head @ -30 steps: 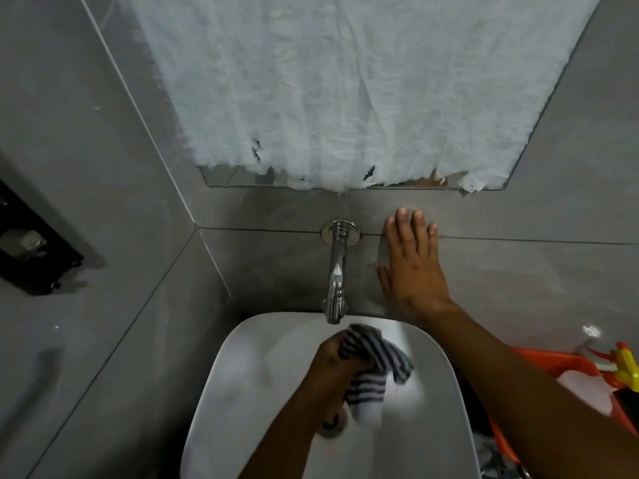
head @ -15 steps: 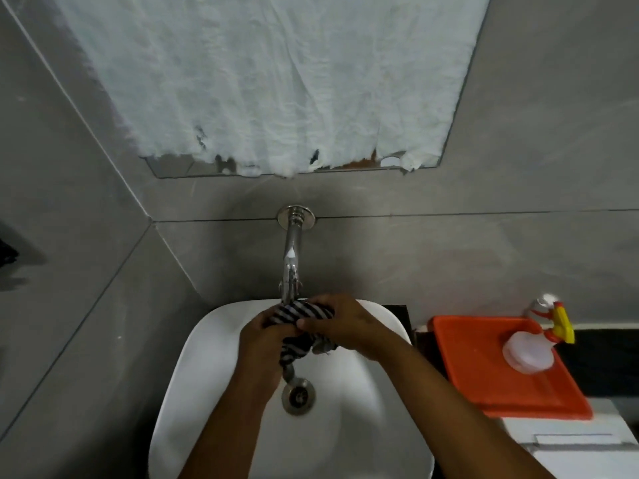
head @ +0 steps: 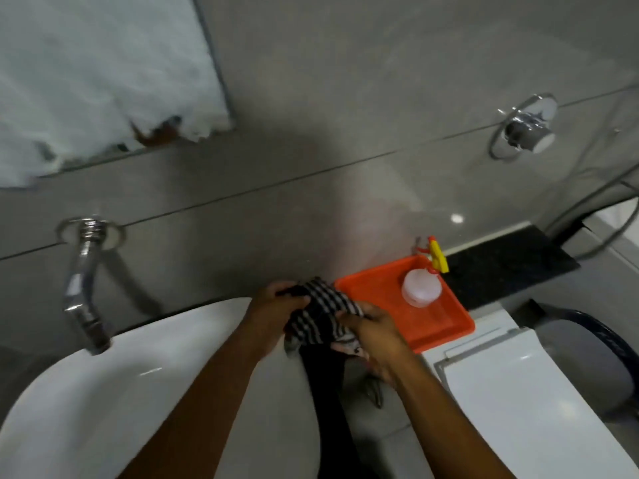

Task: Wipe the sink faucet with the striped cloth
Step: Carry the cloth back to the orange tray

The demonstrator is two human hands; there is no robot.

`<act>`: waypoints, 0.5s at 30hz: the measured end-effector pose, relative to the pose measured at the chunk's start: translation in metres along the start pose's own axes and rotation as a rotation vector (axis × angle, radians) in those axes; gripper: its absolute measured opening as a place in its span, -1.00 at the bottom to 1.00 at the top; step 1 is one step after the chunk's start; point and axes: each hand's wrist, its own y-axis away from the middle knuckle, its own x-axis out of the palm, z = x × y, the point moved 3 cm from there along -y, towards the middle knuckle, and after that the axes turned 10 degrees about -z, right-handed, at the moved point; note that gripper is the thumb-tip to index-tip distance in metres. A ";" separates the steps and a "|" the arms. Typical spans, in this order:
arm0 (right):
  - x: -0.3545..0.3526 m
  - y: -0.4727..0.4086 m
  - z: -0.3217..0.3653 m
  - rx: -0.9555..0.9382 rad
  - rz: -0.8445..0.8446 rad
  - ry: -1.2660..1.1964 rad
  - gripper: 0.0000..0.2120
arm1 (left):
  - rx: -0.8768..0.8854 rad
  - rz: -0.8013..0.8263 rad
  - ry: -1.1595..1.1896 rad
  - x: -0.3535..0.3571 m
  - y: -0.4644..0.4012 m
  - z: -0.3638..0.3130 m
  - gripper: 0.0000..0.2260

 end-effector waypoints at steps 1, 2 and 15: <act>-0.022 -0.014 -0.001 0.007 -0.081 0.018 -0.85 | 0.116 -0.053 -0.222 0.027 -0.020 -0.004 -0.71; -0.043 -0.029 -0.004 0.008 -0.151 0.061 -0.84 | 0.227 -0.083 -0.435 0.056 -0.039 -0.005 -0.70; -0.096 -0.174 -0.058 -0.020 -0.122 0.870 -0.56 | 0.325 0.023 -1.231 0.197 -0.183 0.102 -0.73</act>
